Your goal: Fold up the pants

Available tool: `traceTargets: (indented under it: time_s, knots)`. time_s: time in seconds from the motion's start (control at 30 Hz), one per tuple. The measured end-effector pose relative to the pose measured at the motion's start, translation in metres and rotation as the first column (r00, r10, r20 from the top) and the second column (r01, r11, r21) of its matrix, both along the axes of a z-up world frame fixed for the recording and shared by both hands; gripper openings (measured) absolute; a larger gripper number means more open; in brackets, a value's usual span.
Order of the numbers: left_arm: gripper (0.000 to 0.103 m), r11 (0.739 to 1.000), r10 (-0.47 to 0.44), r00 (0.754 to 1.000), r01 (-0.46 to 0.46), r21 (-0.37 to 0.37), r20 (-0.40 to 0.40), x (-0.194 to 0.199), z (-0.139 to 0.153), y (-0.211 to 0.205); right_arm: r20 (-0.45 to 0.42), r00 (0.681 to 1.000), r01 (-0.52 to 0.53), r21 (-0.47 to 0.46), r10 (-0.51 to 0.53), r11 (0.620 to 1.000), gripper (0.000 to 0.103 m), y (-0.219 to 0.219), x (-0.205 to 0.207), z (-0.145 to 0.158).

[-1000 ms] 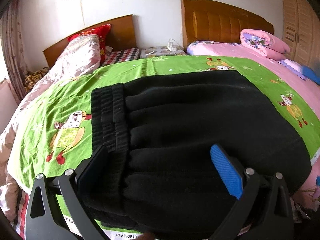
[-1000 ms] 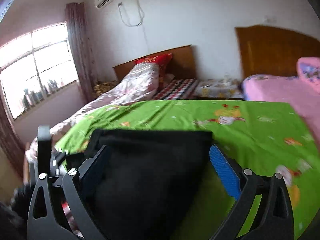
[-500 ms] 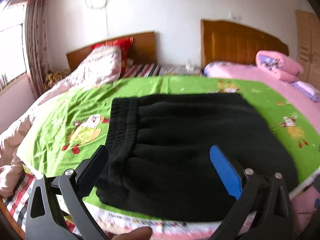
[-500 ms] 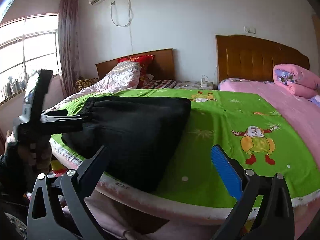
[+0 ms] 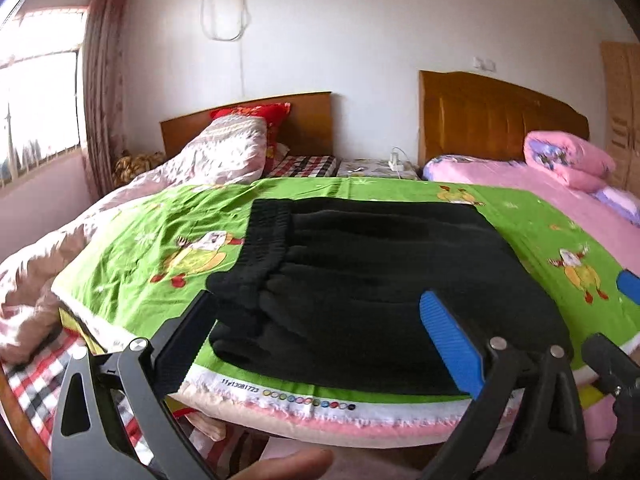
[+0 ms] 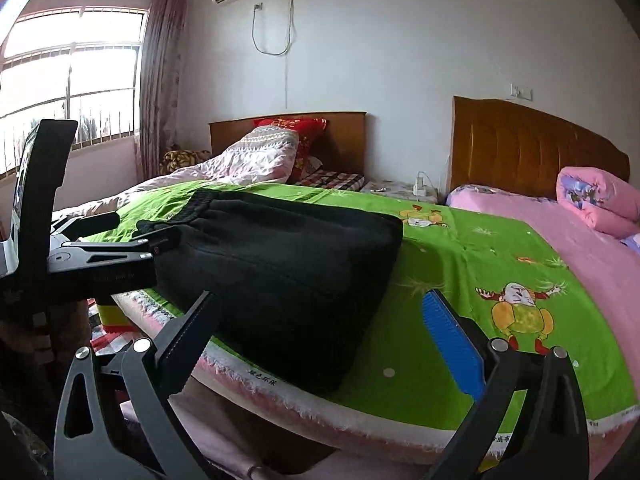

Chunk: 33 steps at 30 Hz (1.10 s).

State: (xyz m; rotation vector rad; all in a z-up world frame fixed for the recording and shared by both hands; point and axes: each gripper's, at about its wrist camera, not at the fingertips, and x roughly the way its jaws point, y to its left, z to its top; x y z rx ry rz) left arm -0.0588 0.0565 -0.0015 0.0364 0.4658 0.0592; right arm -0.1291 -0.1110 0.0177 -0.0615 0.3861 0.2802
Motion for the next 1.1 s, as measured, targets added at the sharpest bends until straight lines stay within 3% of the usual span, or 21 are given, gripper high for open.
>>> traceTargets:
  time_s: [0.23,1.1]
  knots:
    - [0.102,1.000,0.013,0.999,-0.014,-0.023,-0.037,0.0037,-0.0046,0.0063,-0.016,1.000,-0.009,-0.012,0.009,1.000,0.098,0.0047,0.0030,-0.0034]
    - [0.102,1.000,0.007,0.999,-0.008,-0.015,-0.036,0.0055,-0.0048,0.0080,-0.038,0.999,-0.007,0.008,0.007,1.000,0.098,0.0010,0.0073,-0.0044]
